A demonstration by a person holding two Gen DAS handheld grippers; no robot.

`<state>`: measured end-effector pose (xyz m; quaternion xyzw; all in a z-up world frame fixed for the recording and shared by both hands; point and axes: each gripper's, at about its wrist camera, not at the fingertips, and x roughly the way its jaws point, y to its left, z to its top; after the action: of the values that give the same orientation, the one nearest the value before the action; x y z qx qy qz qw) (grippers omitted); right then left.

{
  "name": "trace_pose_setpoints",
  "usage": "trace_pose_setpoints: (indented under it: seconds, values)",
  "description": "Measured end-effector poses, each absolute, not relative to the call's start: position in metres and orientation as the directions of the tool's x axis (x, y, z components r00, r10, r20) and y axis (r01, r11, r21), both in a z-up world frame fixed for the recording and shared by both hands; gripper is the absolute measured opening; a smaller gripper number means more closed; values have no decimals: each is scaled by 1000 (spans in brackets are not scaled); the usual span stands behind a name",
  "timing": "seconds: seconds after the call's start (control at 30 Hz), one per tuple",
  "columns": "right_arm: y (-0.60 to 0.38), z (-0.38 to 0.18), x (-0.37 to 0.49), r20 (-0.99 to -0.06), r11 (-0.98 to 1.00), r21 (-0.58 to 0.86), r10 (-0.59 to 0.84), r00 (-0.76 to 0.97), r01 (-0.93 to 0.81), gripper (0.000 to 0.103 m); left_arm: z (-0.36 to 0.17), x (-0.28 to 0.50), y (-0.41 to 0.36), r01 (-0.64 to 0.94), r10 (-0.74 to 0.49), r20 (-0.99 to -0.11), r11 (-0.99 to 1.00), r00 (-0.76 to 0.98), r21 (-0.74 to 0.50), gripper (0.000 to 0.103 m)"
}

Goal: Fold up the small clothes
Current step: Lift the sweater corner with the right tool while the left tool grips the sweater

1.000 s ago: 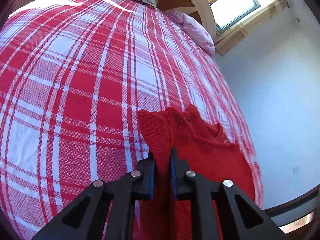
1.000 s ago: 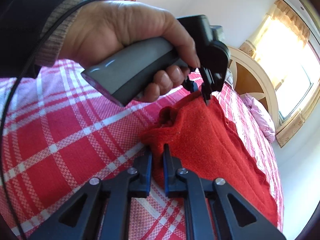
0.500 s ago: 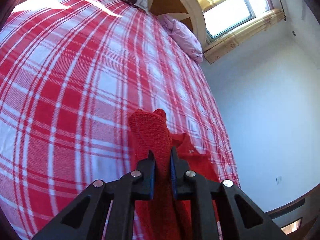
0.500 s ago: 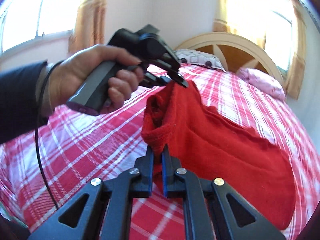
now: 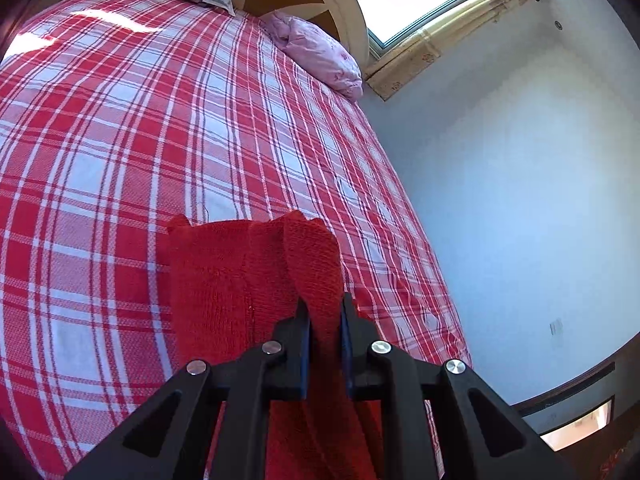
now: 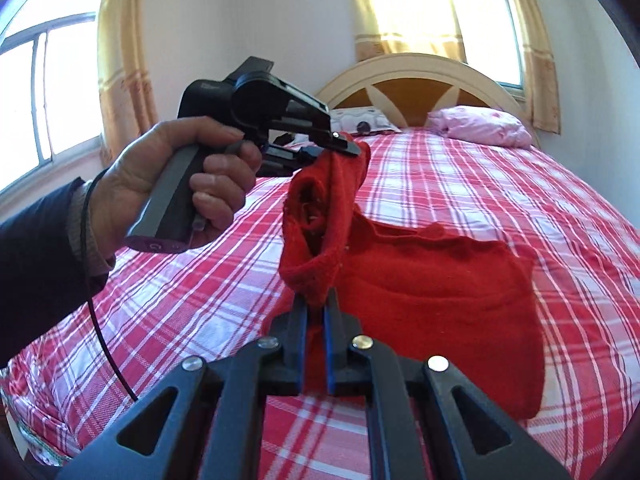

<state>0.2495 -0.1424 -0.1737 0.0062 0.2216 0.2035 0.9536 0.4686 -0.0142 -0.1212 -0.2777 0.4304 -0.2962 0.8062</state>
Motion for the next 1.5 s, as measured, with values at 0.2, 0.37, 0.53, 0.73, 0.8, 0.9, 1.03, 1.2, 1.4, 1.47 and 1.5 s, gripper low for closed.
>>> trace_pose_setpoints:
  seconds: [0.2,0.37,0.53,0.73,0.8,0.9,1.03,1.2,1.4,1.47,1.5]
  values:
    - [-180,-178,250,-423,934,168,357,833,-315,9,-124,474,-57,272,-736,-539,662,408,-698,12]
    - [-202,-186,247,-437,943,200,329,837,-266,9,-131,478,-90,291,-745,-557,661,366,-692,12]
    - [-226,-193,247,-448,944,249,311,838,-217,9,-136,480,-118,306,-745,-577,665,335,-682,12]
    - [-246,-204,245,-462,934,315,308,832,-171,9,-146,480,-151,321,-736,-610,677,292,-663,12]
    - [-255,-209,243,-466,926,345,310,829,-152,9,-147,478,-160,332,-732,-619,681,284,-653,12]
    - [-266,-216,243,-477,917,379,307,824,-123,9,-152,477,-175,355,-713,-643,699,278,-622,12]
    - [-274,-223,247,-499,900,422,331,801,-109,9,-160,473,-190,386,-684,-675,723,278,-573,13]
    - [-275,-229,245,-512,891,440,349,785,-109,9,-165,472,-204,405,-660,-702,738,265,-540,14]
    - [-282,-237,247,-522,867,488,382,763,-100,12,-141,453,-216,479,-650,-709,732,274,-485,19]
    - [-283,-238,248,-523,861,499,389,759,-97,13,-123,440,-219,531,-647,-700,725,304,-439,22]
    - [-284,-239,248,-523,860,501,389,758,-96,14,-115,434,-218,550,-642,-695,725,322,-415,27]
